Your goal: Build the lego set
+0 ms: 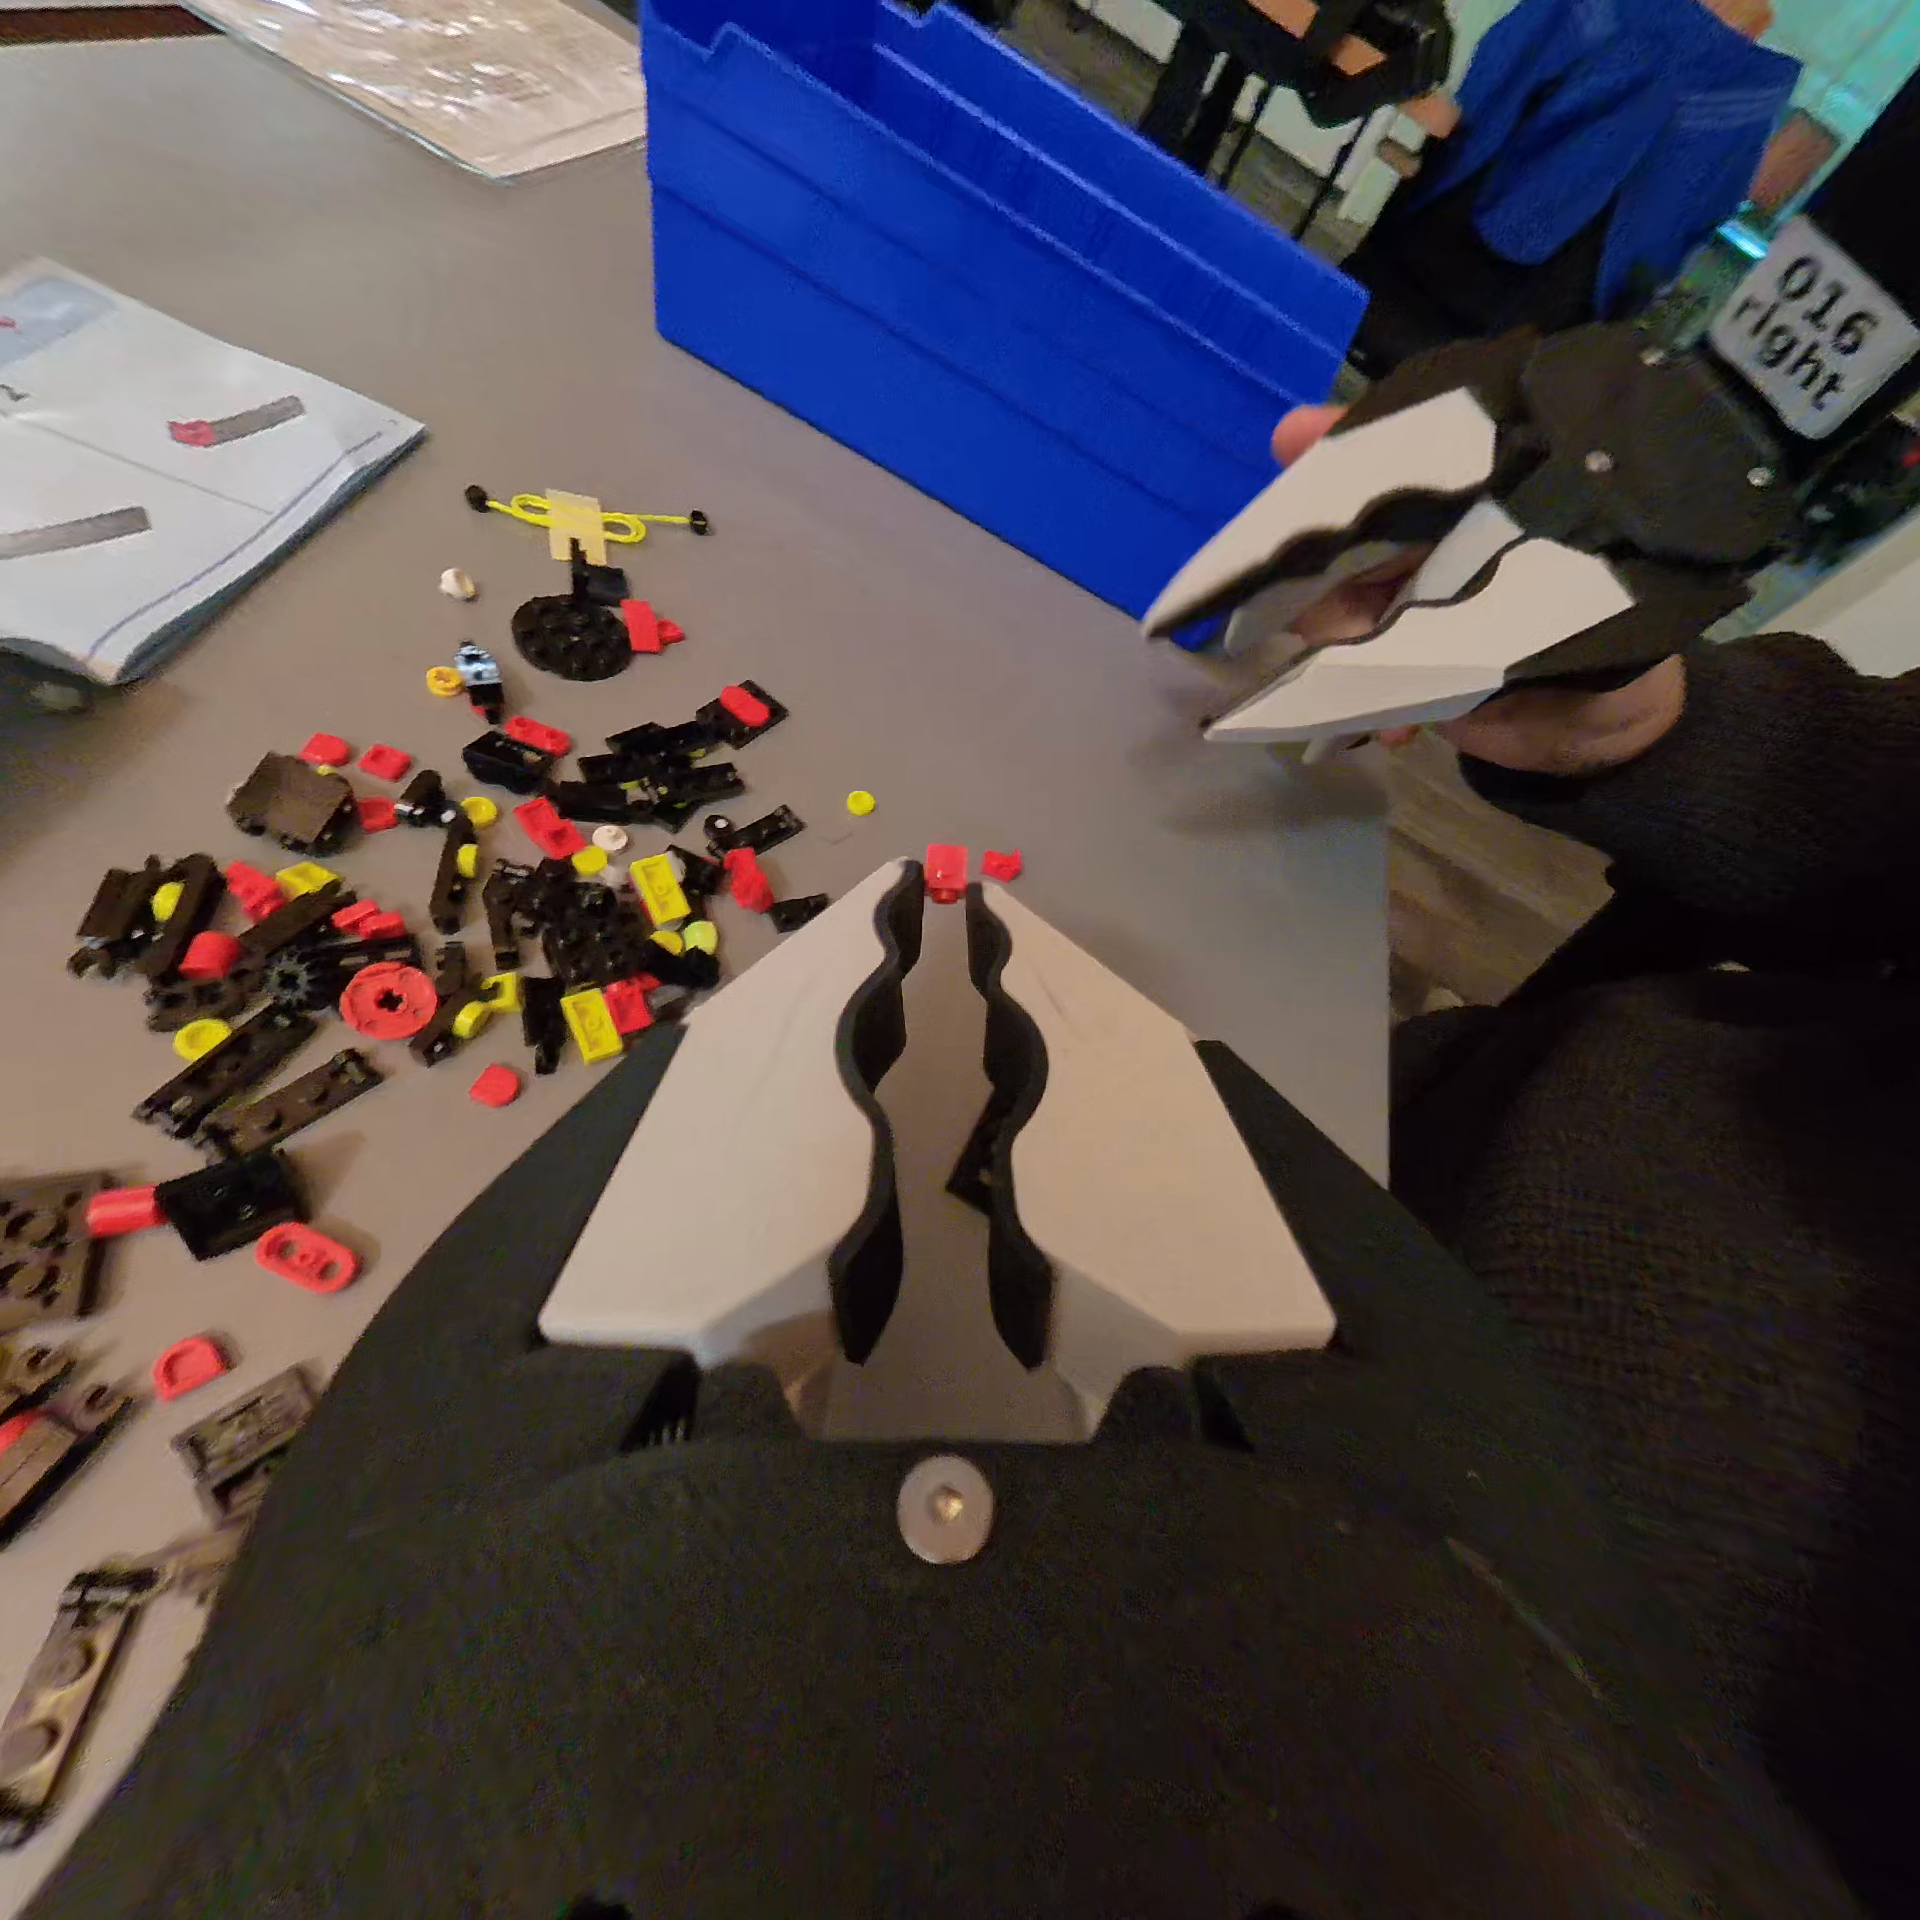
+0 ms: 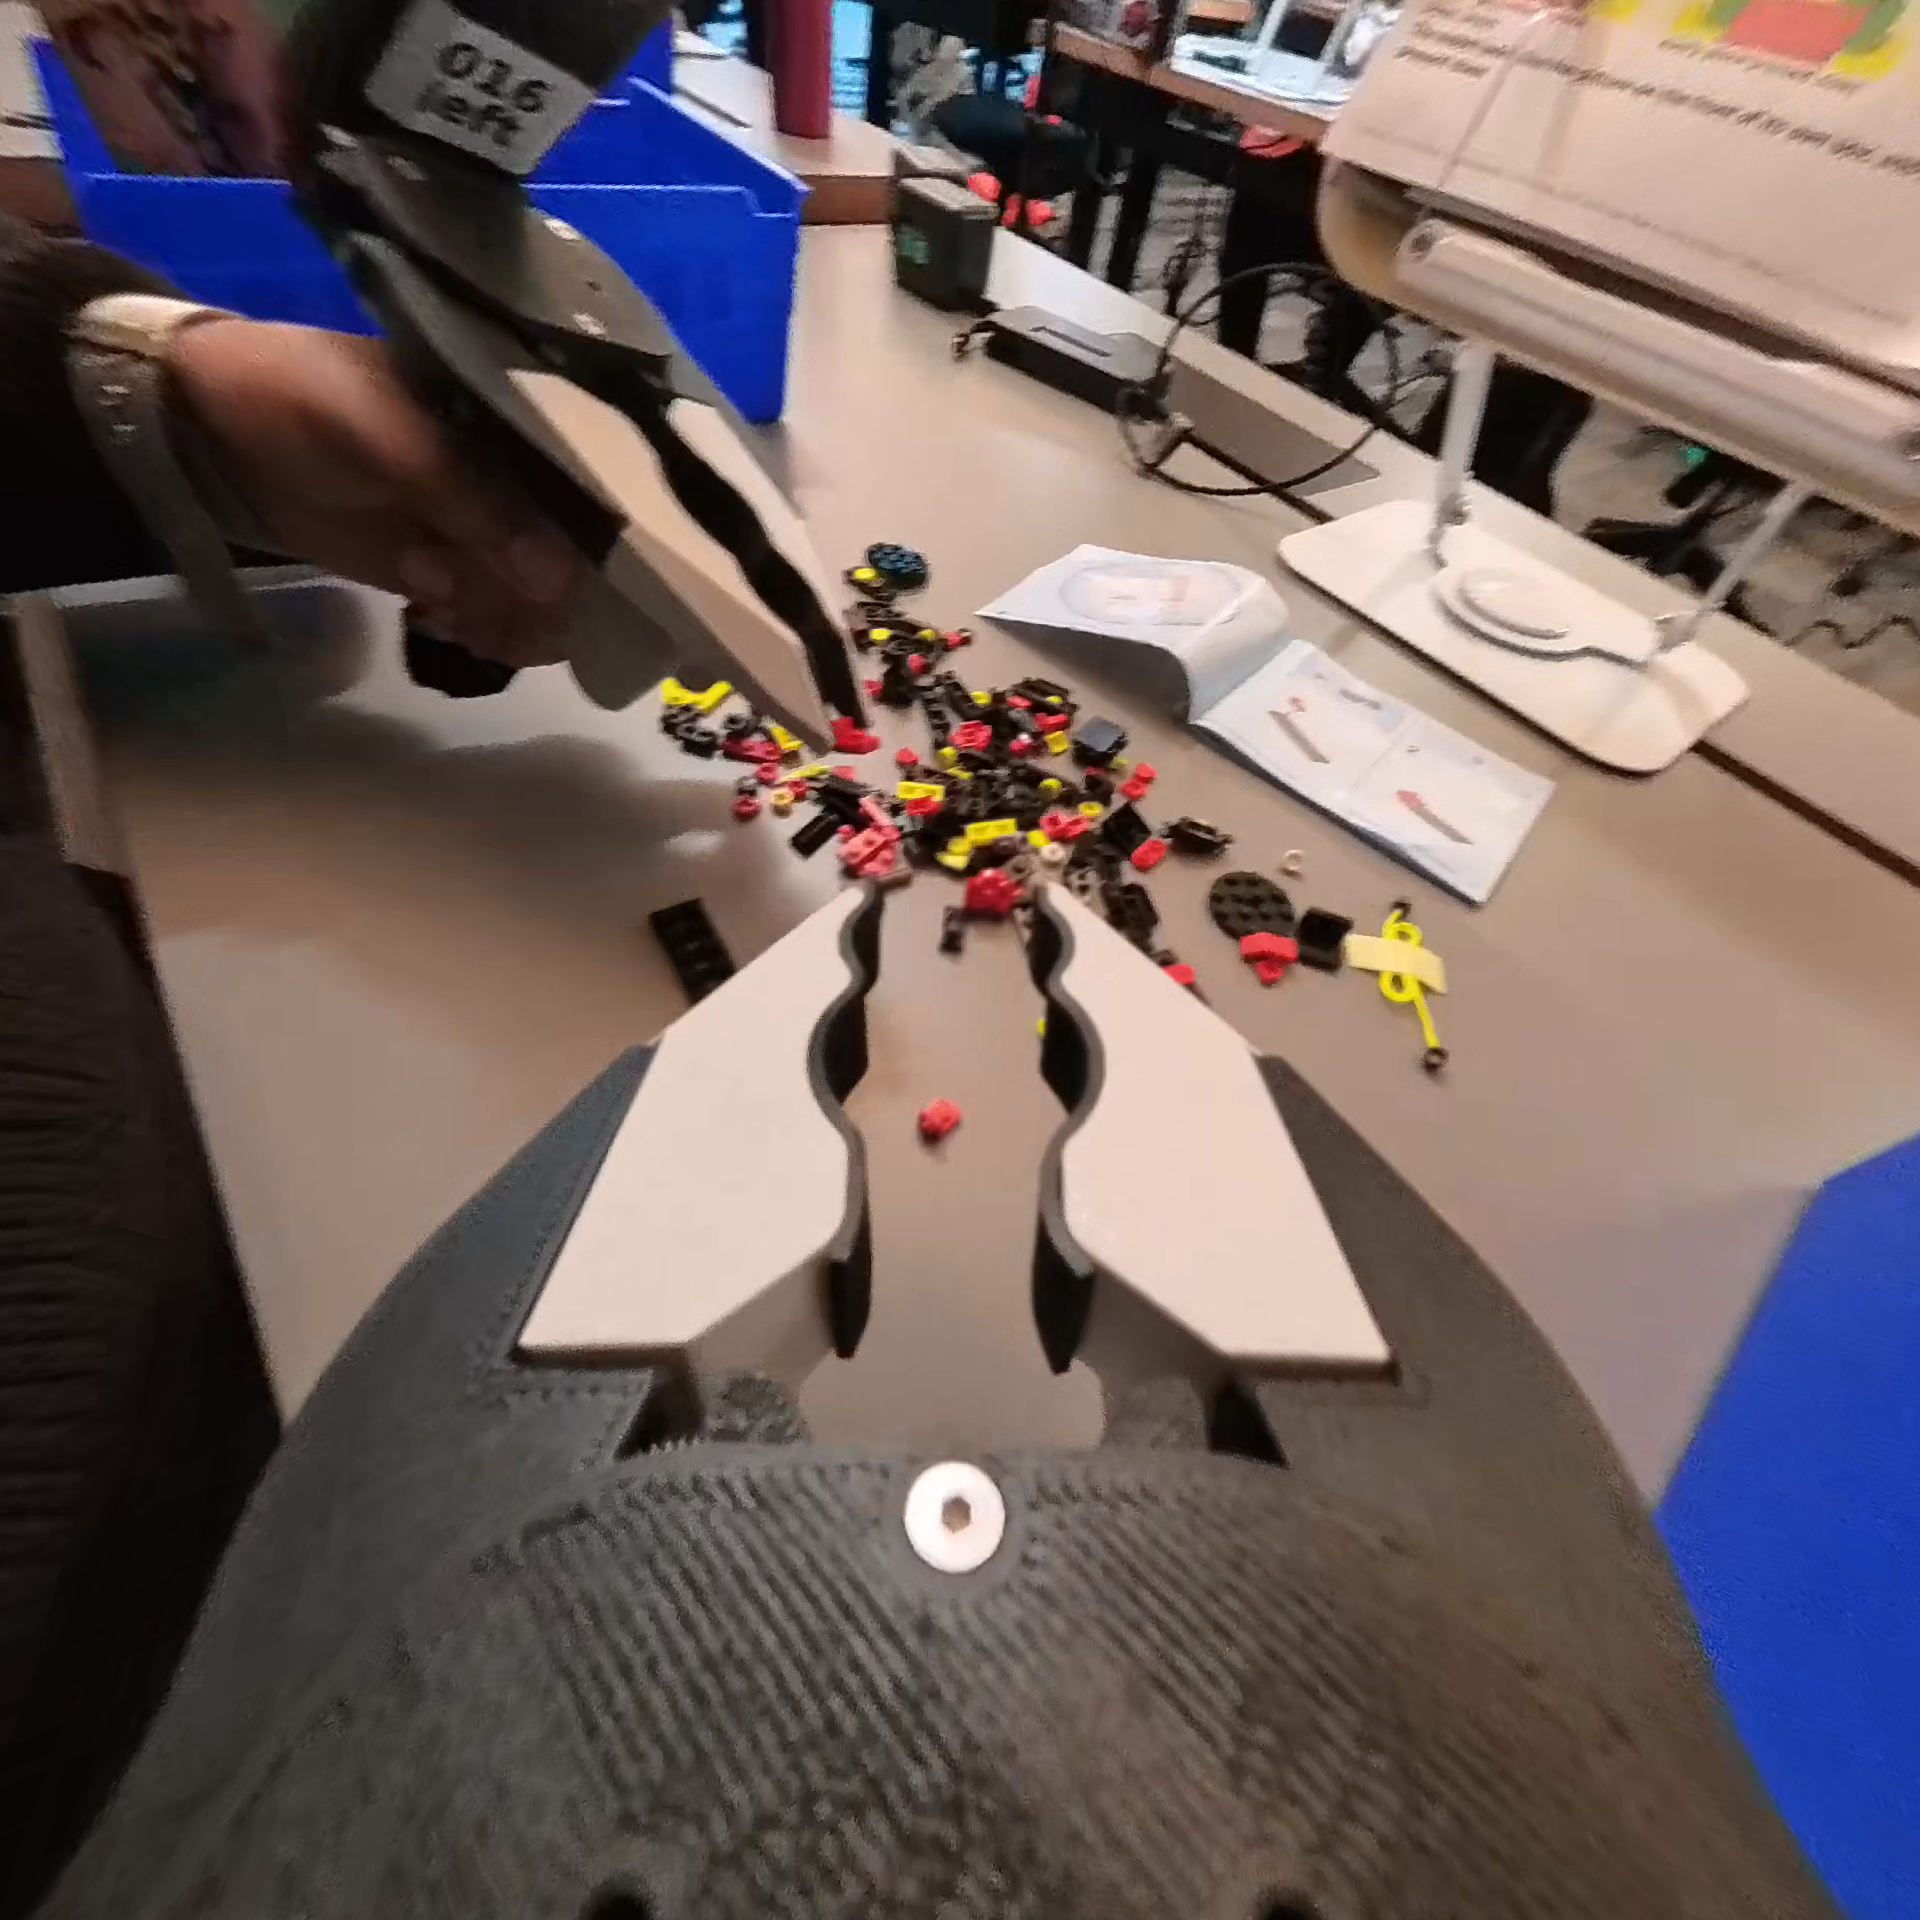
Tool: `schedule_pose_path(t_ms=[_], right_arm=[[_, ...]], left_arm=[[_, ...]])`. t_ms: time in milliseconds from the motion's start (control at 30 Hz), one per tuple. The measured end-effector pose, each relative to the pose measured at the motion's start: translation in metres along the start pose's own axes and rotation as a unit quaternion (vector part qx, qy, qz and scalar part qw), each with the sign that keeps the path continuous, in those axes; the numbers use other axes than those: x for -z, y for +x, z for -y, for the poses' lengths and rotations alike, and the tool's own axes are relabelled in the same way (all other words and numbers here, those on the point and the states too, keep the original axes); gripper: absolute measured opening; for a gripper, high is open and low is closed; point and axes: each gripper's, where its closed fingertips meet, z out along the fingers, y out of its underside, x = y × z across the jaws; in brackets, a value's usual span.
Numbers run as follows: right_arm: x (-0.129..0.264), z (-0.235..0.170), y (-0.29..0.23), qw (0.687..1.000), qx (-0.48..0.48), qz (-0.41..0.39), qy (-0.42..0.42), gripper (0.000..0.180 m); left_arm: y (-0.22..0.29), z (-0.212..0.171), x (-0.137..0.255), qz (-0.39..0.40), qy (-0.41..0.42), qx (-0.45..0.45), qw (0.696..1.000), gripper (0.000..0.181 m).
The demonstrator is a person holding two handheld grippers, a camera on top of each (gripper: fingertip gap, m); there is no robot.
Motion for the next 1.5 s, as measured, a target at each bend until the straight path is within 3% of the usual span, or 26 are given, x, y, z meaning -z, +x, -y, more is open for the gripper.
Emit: schedule_pose_path(t_ms=[33, 167, 300, 333, 567, 667, 800, 900, 1133, 1300, 1367, 1500], right_arm=[[-0.003, 0.001, 0.003, 1.0, 0.005, -0.011, 0.001, 0.035], [-0.016, 0.0, -0.004, 0.999, 0.033, -0.002, -0.008, 0.037], [-0.026, 0.003, -0.012, 0.999, 0.041, 0.025, 0.001, 0.023], [-0.029, 0.002, -0.011, 0.999, 0.034, 0.028, -0.002, 0.04], [-0.038, -0.001, -0.022, 0.989, -0.073, 0.124, -0.021, 0.049], [-0.038, 0.003, -0.02, 0.984, -0.104, 0.144, -0.009, 0.042], [-0.051, -0.004, 0.01, 0.994, -0.058, 0.084, -0.026, 0.03], [-0.072, -0.01, 0.041, 0.997, -0.024, 0.048, -0.054, 0.031], [-0.133, -0.031, 0.088, 0.987, -0.091, 0.032, -0.128, 0.039], [-0.143, -0.053, 0.095, 0.98, -0.061, 0.013, -0.187, 0.035], [-0.143, -0.054, 0.09, 0.978, -0.08, 0.031, -0.188, 0.026], [-0.14, -0.051, 0.092, 0.978, -0.113, 0.043, -0.172, 0.025]], left_arm=[[-0.002, 0.0, 0.002, 0.008, 0.001, 0.001, 1.0, 0.005], [-0.008, 0.001, 0.013, 0.031, 0.02, 0.006, 0.999, 0.005], [-0.009, -0.004, 0.023, 0.038, 0.027, 0.018, 0.999, 0.005], [-0.009, -0.005, 0.025, 0.039, 0.026, 0.021, 0.999, 0.005], [-0.005, -0.024, 0.029, 0.06, -0.005, 0.004, 0.998, 0.005], [-0.004, -0.029, 0.029, 0.067, -0.012, 0.0, 0.998, 0.005], [-0.006, -0.031, 0.03, 0.073, -0.011, 0.013, 0.997, 0.004], [-0.004, -0.033, 0.029, 0.065, -0.011, 0.027, 0.997, 0.005], [0.001, -0.037, 0.027, 0.062, -0.027, 0.007, 0.998, 0.005], [0.004, -0.039, 0.03, 0.059, -0.03, -0.004, 0.998, 0.005], [0.006, -0.038, 0.03, 0.054, -0.03, -0.003, 0.998, 0.005], [0.008, -0.034, 0.032, 0.056, -0.017, -0.005, 0.998, 0.005]])
